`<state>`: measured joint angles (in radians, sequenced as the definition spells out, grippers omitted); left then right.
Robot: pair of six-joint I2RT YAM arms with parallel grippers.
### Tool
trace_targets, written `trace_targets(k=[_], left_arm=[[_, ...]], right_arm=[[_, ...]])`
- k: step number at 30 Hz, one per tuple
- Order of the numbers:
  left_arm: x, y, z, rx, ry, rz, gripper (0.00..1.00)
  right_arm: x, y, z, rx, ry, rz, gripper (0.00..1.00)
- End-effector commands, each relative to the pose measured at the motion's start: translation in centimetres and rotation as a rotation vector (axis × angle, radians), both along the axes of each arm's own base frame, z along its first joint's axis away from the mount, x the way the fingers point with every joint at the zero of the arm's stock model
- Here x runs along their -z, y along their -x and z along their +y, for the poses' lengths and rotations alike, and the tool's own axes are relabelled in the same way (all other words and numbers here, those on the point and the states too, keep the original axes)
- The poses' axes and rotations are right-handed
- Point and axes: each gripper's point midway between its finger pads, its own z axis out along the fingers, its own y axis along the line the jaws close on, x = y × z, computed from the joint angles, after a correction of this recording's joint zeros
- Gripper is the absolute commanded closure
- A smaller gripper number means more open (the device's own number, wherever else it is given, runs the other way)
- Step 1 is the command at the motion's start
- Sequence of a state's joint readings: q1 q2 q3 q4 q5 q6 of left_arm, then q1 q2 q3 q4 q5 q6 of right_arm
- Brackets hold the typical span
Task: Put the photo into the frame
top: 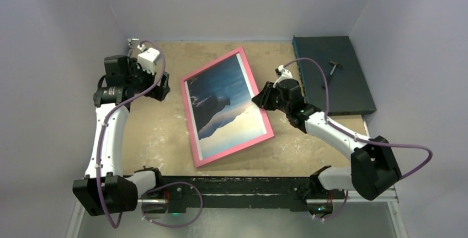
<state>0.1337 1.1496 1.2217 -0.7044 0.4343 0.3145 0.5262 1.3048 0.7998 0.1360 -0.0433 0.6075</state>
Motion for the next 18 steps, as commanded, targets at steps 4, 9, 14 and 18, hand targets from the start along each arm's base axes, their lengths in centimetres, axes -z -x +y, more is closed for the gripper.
trace_targets(k=[4, 9, 14, 18], left_arm=[[5.5, 0.7, 1.9, 0.025, -0.134, 0.090, 0.02], [9.2, 1.4, 1.9, 0.068, -0.149, 0.188, 0.02], [12.0, 1.5, 2.3, 0.082, -0.171, 0.258, 0.02], [12.8, 1.2, 2.4, 0.082, -0.168, 0.276, 0.02]], right_arm=[[0.2, -1.4, -1.7, 0.115, -0.109, -0.085, 0.74], [2.5, -1.1, -3.5, 0.175, -0.156, -0.067, 0.68], [3.8, -1.1, -4.2, 0.176, -0.214, -0.060, 0.58], [4.9, -1.2, -4.7, 0.186, -0.236, -0.035, 0.54]])
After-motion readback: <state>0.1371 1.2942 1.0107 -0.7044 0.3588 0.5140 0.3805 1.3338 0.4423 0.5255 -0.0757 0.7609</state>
